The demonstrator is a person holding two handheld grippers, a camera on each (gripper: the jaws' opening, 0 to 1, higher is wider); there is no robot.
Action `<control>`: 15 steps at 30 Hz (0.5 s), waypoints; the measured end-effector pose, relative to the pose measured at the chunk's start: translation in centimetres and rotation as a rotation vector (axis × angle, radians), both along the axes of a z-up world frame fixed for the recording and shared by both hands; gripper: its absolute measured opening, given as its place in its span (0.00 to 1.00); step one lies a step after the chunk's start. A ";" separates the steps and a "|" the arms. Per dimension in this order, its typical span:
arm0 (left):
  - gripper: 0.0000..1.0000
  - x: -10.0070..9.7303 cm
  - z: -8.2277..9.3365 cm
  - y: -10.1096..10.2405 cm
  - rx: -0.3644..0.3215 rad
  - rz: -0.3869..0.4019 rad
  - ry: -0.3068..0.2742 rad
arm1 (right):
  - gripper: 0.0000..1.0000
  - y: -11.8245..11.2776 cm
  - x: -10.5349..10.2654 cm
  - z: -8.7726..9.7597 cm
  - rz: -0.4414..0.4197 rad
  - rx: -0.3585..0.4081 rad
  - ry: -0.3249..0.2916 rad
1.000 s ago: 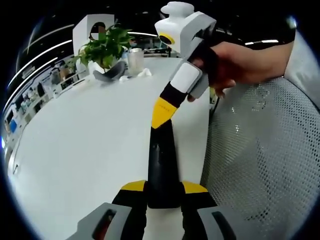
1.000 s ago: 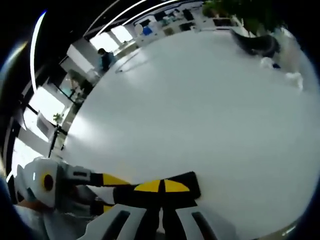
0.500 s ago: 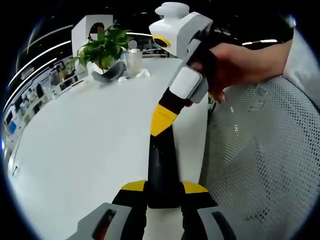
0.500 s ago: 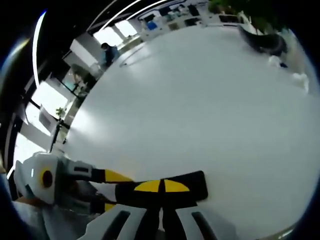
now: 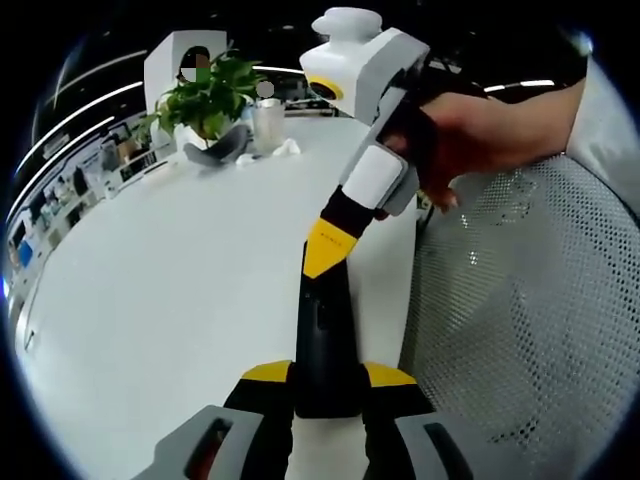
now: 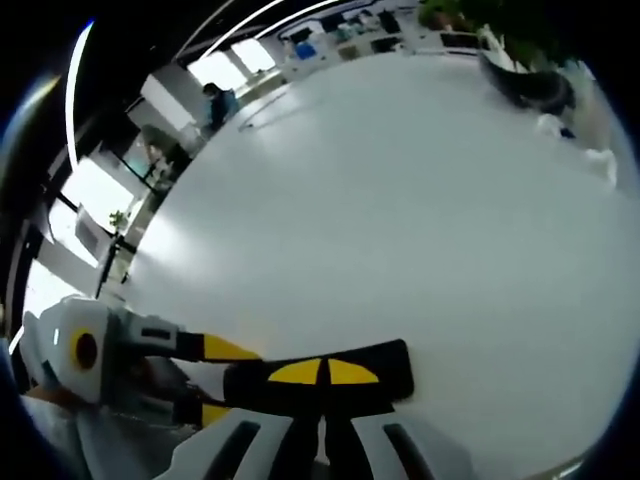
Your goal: Press the specified remote control buttons in sequence, fully releasing each button before pressing the next.
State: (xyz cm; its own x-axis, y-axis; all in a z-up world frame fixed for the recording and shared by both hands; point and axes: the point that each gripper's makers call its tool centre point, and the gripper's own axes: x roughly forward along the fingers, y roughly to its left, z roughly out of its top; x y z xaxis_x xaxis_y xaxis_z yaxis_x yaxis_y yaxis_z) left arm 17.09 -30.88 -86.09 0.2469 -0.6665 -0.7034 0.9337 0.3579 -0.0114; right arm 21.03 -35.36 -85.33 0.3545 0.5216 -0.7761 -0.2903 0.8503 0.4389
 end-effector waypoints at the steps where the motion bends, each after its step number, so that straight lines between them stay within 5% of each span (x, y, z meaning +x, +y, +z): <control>1: 0.25 0.0 0.0 0.0 -0.001 0.000 0.000 | 0.00 0.0 0.0 0.0 -0.001 0.000 -0.002; 6: 0.25 0.0 0.0 0.0 -0.001 0.000 0.000 | 0.00 0.2 -0.1 0.1 0.052 -0.063 -0.054; 15: 0.25 0.1 0.0 0.0 -0.004 0.001 -0.001 | 0.00 0.0 0.1 0.0 0.020 -0.051 -0.038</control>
